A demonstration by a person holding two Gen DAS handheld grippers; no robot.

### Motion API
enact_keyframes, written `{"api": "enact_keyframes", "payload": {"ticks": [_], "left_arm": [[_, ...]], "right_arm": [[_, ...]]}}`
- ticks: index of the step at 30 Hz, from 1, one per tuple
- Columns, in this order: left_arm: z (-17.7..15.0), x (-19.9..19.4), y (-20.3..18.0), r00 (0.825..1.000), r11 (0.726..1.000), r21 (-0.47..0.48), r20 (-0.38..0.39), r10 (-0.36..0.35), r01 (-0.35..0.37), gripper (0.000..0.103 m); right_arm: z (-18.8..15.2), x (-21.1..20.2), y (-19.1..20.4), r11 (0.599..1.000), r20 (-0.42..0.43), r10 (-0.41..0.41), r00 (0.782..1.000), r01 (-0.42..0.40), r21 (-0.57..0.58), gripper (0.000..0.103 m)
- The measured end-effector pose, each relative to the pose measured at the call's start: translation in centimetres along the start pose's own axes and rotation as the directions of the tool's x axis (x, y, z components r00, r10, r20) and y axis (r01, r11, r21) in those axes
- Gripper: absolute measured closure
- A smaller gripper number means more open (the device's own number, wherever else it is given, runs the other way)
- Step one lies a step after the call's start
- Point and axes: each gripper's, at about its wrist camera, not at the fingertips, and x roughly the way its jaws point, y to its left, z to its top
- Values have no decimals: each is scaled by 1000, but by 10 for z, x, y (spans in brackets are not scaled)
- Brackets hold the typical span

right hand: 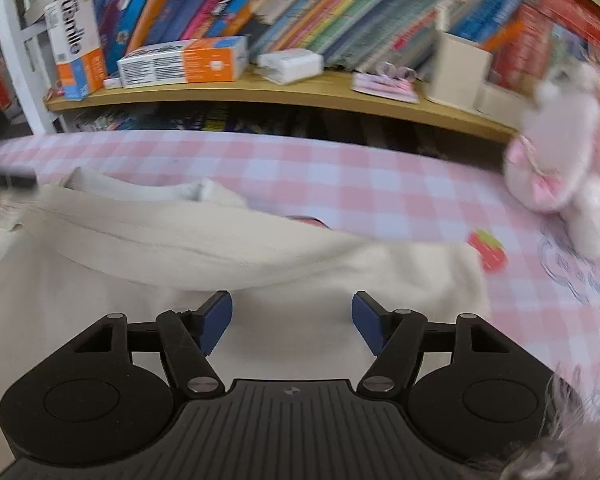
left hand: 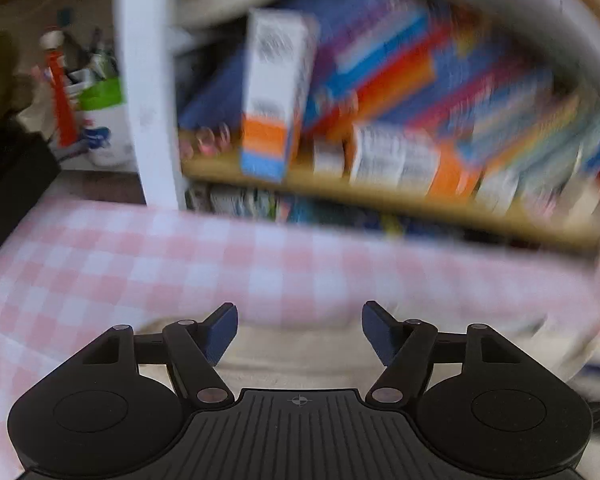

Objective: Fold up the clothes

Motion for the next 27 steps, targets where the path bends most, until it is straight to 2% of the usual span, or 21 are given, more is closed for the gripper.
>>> {"api": "enact_keyframes", "payload": {"ticks": [2, 4, 7, 9, 12, 15, 18, 20, 21, 24, 27], "left_arm": [[-7, -14, -2, 999, 998, 36, 9, -47, 46, 32], [-20, -16, -14, 997, 988, 139, -45, -62, 68, 32], [-47, -11, -34, 992, 947, 317, -124, -11, 50, 32], [-59, -8, -37, 988, 936, 346, -154, -11, 64, 32], [-58, 1, -31, 983, 955, 282, -179, -46, 96, 34], [-36, 20, -17, 980, 979, 174, -181, -77, 109, 41], [6, 38, 4, 991, 997, 71, -133, 12, -2, 41], [30, 34, 25, 995, 997, -29, -76, 69, -71, 42], [36, 29, 36, 996, 994, -76, -50, 78, -82, 41], [33, -2, 61, 998, 988, -140, 3, 63, -62, 41], [3, -35, 79, 998, 992, -114, -16, 61, -62, 41]], "right_arm": [[8, 5, 9, 1000, 13, 19, 1000, -18, -20, 38], [20, 12, 14, 999, 44, 27, 999, -26, -30, 38], [45, 20, 6, 999, 98, -12, 995, 7, 47, 38], [58, 20, -4, 994, 119, -50, 992, 38, 101, 38], [56, 5, -10, 993, 143, -46, 989, 29, 117, 38], [36, -12, -6, 996, 140, -33, 990, 21, 86, 38], [13, -25, -3, 998, 121, -24, 992, 17, 53, 38], [-3, -33, -3, 999, 98, -36, 995, 33, 31, 38], [-11, -36, -3, 999, 86, -45, 995, 43, 19, 38], [-33, -52, -8, 998, 73, -67, 995, 66, 14, 36], [-56, -72, -18, 993, 64, -110, 992, 108, 37, 29]]}}
